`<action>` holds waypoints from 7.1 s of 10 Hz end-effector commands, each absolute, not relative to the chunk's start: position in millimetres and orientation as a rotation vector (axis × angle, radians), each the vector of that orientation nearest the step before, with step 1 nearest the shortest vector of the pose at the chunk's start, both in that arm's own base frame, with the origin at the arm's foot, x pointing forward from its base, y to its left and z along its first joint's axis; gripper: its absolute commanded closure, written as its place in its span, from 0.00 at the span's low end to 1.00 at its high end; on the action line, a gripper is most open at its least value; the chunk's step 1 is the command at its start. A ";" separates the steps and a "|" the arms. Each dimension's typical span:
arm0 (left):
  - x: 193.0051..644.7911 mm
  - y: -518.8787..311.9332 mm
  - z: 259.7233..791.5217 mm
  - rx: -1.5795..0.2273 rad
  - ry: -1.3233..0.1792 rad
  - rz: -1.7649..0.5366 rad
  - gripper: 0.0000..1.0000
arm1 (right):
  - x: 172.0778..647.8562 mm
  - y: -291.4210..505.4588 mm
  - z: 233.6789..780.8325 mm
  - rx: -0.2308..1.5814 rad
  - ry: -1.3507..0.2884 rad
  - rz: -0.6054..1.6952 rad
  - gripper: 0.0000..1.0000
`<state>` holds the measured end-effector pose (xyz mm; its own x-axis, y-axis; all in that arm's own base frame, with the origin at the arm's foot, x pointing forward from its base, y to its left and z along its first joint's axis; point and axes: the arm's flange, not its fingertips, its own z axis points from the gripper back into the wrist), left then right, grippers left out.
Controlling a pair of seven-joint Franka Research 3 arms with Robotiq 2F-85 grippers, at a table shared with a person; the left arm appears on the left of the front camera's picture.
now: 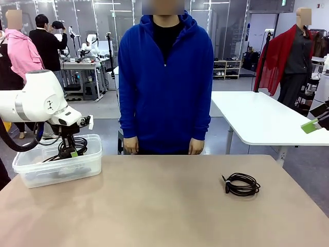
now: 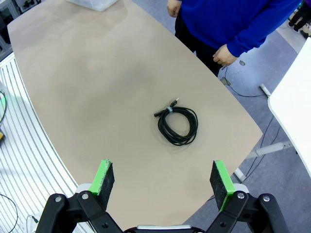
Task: Organize and store the cables.
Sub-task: Place the USB Extension Cable into the Organizing box.
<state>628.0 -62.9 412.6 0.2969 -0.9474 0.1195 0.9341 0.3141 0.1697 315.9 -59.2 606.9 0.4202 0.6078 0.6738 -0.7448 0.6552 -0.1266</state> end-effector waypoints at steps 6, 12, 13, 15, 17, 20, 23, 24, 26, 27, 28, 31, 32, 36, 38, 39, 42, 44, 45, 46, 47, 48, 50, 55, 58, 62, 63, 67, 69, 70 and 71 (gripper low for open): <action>629.0 -55.2 422.2 0.098 -0.219 -1.242 0.61 | 316.1 -59.4 607.7 0.206 -0.750 0.856 0.00; 623.4 -48.9 440.4 0.124 -0.235 -1.240 0.03 | 316.1 -59.4 607.7 0.206 -0.750 0.856 0.00; 620.6 -47.8 443.8 0.110 -0.245 -1.268 0.00 | 316.1 -59.4 607.7 0.206 -0.750 0.856 0.00; 613.4 -45.2 451.8 0.087 -0.243 -1.301 0.00 | 316.1 -59.4 607.7 0.206 -0.750 0.856 0.00; 622.8 -51.9 448.3 0.118 -0.245 -1.266 0.00 | 316.1 -59.4 607.7 0.206 -0.750 0.856 0.00; 622.8 -51.9 448.3 0.118 -0.245 -1.266 0.00 | 316.1 -59.4 607.7 0.206 -0.750 0.856 0.00; 622.8 -51.9 448.3 0.118 -0.245 -1.266 0.00 | 316.1 -59.4 607.7 0.206 -0.750 0.856 0.00; 622.8 -51.9 448.3 0.118 -0.245 -1.266 0.00 | 316.1 -59.4 607.7 0.206 -0.750 0.856 0.00; 622.8 -51.9 448.3 0.118 -0.245 -1.266 0.00 | 316.1 -59.4 607.7 0.206 -0.750 0.856 0.00; 622.8 -51.9 448.3 0.118 -0.245 -1.266 0.00 | 316.1 -59.4 607.7 0.206 -0.750 0.856 0.00; 622.8 -51.9 448.3 0.118 -0.245 -1.266 0.00 | 316.1 -59.4 607.7 0.206 -0.750 0.856 0.00; 622.8 -51.9 448.3 0.118 -0.245 -1.266 0.00 | 316.1 -59.4 607.7 0.206 -0.750 0.856 0.00; 622.8 -51.9 448.3 0.118 -0.245 -1.266 0.00 | 316.1 -59.4 607.7 0.206 -0.750 0.856 0.00; 609.6 -51.8 464.1 0.071 -0.295 -1.306 0.00 | 300.0 -60.4 636.8 0.127 -0.728 0.829 0.00; 591.0 -53.5 488.5 0.051 -0.284 -1.304 0.00 | 299.3 -62.2 651.9 0.089 -0.671 0.755 0.00; 570.8 -55.1 513.3 0.054 -0.288 -1.304 0.00 | 301.4 -62.1 658.8 0.065 -0.616 0.748 0.00; 506.2 -49.5 574.4 -0.023 -0.370 -1.310 0.00 | 312.2 -56.0 674.1 0.004 -0.572 0.706 0.00; 456.7 -36.2 602.3 -0.112 -0.439 -1.198 0.00 | 317.6 -50.2 670.0 -0.003 -0.564 0.699 0.00; 437.9 -26.5 610.8 -0.095 -0.482 -1.108 0.00 | 322.1 -49.8 667.9 -0.010 -0.577 0.700 0.00; 416.3 -17.3 618.7 -0.102 -0.527 -1.028 0.00 | 324.1 -49.8 667.5 -0.006 -0.587 0.700 0.00; 387.3 -9.2 629.4 -0.096 -0.561 -0.898 0.00 | 320.5 -44.8 666.8 -0.001 -0.586 0.706 0.00; 372.5 -10.0 631.2 -0.099 -0.559 -0.806 0.00 | 322.2 -41.6 663.6 -0.042 -0.605 0.695 0.00; 352.6 -22.6 627.6 -0.058 -0.530 -0.745 0.00 | 322.0 -38.2 659.1 -0.058 -0.620 0.692 0.00; 347.2 -13.4 635.9 -0.095 -0.527 -0.751 0.00 | 322.2 -43.8 666.0 -0.030 -0.614 0.723 0.00; 347.2 -13.4 635.9 -0.095 -0.527 -0.751 0.00 | 322.2 -43.8 666.0 -0.030 -0.614 0.723 0.00; 347.2 -13.4 635.9 -0.095 -0.527 -0.751 0.00 | 336.8 -28.4 667.8 -0.010 -0.511 0.550 0.00; 347.2 -13.4 635.9 -0.095 -0.527 -0.751 0.00 | 347.0 -24.2 667.9 0.028 -0.471 0.495 0.00; 347.2 -13.4 635.9 -0.095 -0.527 -0.751 0.00 | 385.1 3.9 664.3 0.021 -0.381 0.412 0.00; 347.2 -13.4 635.9 -0.095 -0.527 -0.751 0.00 | 408.6 25.0 648.0 -0.018 -0.336 0.381 0.00; 347.2 -13.4 635.9 -0.095 -0.527 -0.751 0.00 | 422.2 34.3 633.8 -0.025 -0.326 0.358 0.00; 347.2 -13.4 635.9 -0.095 -0.527 -0.751 0.00 | 433.6 42.3 618.6 -0.029 -0.321 0.330 0.00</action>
